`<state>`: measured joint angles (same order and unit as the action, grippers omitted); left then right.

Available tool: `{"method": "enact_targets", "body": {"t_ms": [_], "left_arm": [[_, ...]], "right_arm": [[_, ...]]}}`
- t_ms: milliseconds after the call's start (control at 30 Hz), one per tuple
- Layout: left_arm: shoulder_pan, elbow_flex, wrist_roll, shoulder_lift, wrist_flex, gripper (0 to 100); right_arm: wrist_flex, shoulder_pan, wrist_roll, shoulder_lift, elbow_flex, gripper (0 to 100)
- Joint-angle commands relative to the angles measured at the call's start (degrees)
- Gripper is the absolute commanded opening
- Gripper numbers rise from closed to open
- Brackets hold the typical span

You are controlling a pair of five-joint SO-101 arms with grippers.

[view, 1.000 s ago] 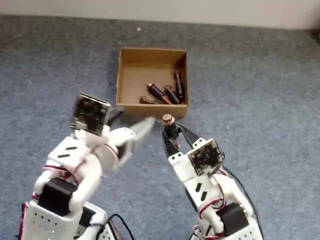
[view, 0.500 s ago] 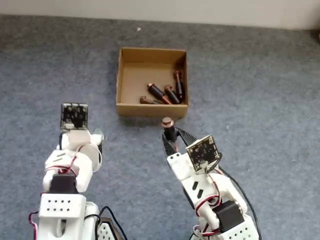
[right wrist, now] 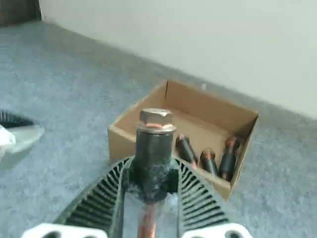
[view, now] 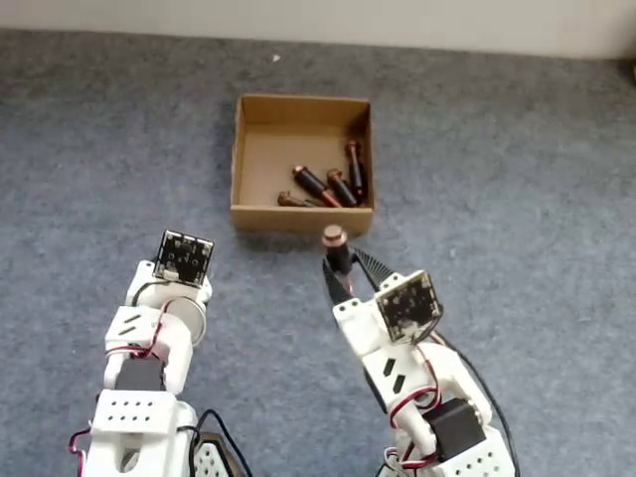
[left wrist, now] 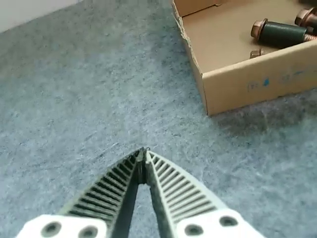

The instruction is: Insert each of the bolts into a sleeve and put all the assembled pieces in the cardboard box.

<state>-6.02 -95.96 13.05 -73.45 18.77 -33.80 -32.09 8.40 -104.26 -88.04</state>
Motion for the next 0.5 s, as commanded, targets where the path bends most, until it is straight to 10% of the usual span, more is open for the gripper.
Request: {"method": "enact_targets", "body": {"t_ms": [0,467], "left_arm": [[0.75,-1.54,0.88,-0.04,-0.97,1],[0.75,-1.54,0.97,-0.04,-0.97,1]], "right_arm": [[7.08,0.84,-0.35,7.87,8.66,0.7],[28.26,7.08,-0.26,73.63,46.81,0.9]]}}
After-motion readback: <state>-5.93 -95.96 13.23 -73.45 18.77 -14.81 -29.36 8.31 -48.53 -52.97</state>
